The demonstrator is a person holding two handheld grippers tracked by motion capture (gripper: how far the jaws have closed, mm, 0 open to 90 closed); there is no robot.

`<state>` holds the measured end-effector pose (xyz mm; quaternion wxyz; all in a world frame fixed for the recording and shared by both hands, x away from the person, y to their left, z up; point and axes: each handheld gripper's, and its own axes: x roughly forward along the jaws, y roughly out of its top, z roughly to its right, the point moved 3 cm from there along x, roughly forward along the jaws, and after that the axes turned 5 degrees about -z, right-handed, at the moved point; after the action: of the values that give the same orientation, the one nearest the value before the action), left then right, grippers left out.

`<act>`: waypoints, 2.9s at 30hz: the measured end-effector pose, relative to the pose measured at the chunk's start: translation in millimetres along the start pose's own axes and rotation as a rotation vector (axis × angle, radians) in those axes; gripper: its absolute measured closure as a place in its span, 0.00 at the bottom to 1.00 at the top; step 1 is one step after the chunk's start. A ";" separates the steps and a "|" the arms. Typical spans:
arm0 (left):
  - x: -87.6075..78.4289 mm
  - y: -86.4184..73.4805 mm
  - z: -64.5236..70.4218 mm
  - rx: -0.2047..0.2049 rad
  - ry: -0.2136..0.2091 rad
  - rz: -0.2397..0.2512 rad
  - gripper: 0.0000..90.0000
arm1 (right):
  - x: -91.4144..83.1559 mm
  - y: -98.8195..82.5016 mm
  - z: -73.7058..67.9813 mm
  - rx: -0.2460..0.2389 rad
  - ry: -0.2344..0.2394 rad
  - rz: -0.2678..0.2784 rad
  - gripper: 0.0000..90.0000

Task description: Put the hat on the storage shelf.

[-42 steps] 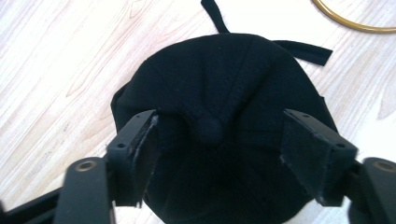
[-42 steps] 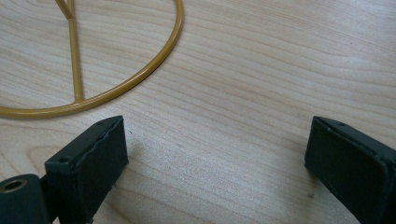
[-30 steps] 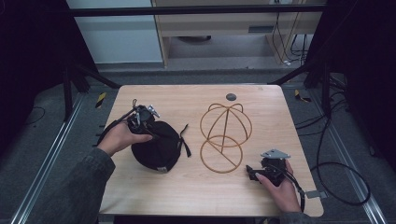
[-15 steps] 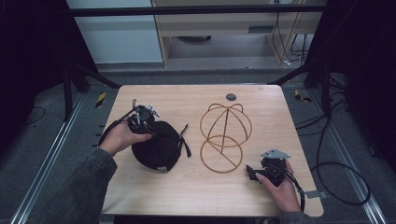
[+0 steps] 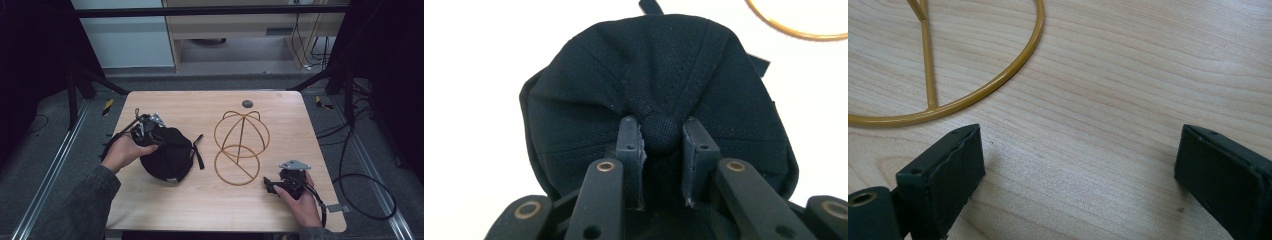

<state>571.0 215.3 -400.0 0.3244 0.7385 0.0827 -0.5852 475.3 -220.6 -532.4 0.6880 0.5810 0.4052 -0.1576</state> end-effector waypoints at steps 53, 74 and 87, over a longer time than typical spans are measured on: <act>-146.1 -31.3 56.4 0.156 0.061 0.307 0.82 | 0.3 0.3 -0.7 0.008 -0.002 -0.002 0.06; -183.5 -15.8 69.2 0.202 0.072 0.378 0.82 | 0.3 0.3 -0.5 0.004 -0.001 -0.001 0.06; -205.7 5.4 83.3 0.244 0.066 0.425 0.82 | 0.3 0.2 -0.6 0.007 -0.002 -0.002 0.06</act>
<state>444.2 216.1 -217.8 0.3455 0.7918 -0.1353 -0.4851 475.4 -219.9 -532.5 0.6864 0.5828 0.4044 -0.1603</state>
